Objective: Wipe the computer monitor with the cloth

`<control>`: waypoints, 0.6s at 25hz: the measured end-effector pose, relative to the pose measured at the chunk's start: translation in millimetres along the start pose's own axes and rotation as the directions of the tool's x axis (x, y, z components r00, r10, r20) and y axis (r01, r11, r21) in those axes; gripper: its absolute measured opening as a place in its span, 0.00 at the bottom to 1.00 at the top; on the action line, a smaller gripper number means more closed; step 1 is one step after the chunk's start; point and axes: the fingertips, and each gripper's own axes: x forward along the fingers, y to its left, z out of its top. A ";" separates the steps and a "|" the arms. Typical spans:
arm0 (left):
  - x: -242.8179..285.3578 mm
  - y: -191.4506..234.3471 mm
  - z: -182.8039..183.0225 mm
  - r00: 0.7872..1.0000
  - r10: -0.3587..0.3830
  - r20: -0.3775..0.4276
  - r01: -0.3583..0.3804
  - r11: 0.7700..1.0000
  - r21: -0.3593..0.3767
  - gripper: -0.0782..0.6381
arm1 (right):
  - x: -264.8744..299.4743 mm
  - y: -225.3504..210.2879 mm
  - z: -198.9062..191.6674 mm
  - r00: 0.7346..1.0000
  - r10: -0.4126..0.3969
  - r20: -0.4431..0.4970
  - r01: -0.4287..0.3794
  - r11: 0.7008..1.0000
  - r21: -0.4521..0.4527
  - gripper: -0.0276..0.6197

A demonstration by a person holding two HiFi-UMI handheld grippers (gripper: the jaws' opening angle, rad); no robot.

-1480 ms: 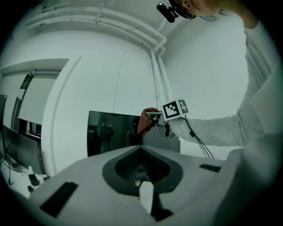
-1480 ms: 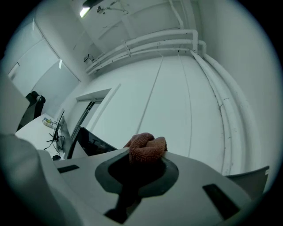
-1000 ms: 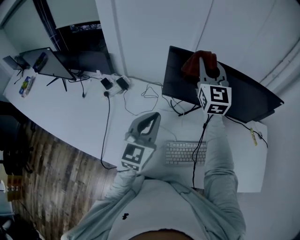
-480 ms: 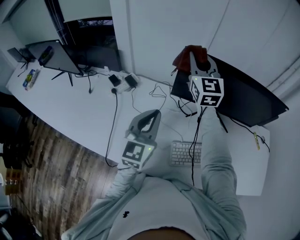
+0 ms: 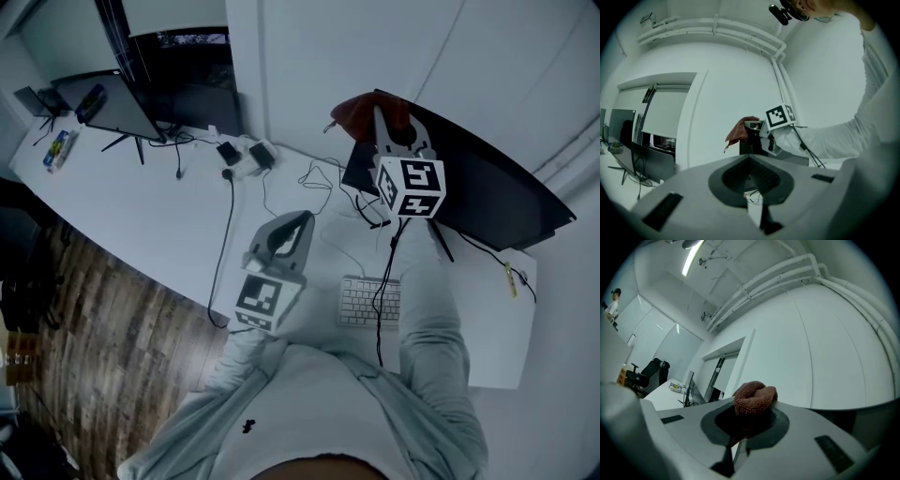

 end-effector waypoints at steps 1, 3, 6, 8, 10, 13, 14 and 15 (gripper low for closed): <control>-0.2 0.4 0.5 1.000 0.000 0.002 0.000 1.000 0.002 0.14 | -4.8 1.1 -0.1 1.000 0.002 0.002 -0.002 1.000 -0.001 0.10; -0.3 0.9 0.8 1.000 -0.002 0.003 0.002 1.000 0.005 0.14 | -16.2 2.2 -0.4 1.000 0.005 0.007 -0.005 1.000 0.001 0.10; 0.3 -0.4 0.4 1.000 -0.008 0.002 0.008 1.000 0.003 0.14 | -37.5 3.3 -2.5 1.000 0.005 0.011 -0.006 1.000 0.008 0.10; 2.4 -3.3 0.4 1.000 -0.020 0.003 0.020 1.000 0.005 0.14 | -54.3 3.7 -4.4 1.000 0.003 0.013 -0.003 1.000 0.011 0.10; 5.3 -7.9 -0.5 0.999 -0.037 0.004 0.037 0.999 0.010 0.14 | -72.8 5.0 -7.7 1.000 0.001 0.013 -0.001 1.000 0.012 0.10; 11.0 -20.0 -4.3 0.998 -0.070 0.000 0.070 0.997 0.010 0.14 | -104.5 6.9 -16.6 1.000 -0.003 0.001 0.003 1.000 0.010 0.10; 13.2 -24.6 -5.8 0.997 -0.083 -0.002 0.083 0.997 0.008 0.14 | -115.7 7.2 -21.1 1.000 -0.005 -0.007 0.005 1.000 0.013 0.10; 15.4 -29.4 -7.6 0.995 -0.095 -0.004 0.095 0.995 0.006 0.14 | -127.1 7.5 -26.7 1.000 -0.007 -0.016 0.007 1.000 0.019 0.10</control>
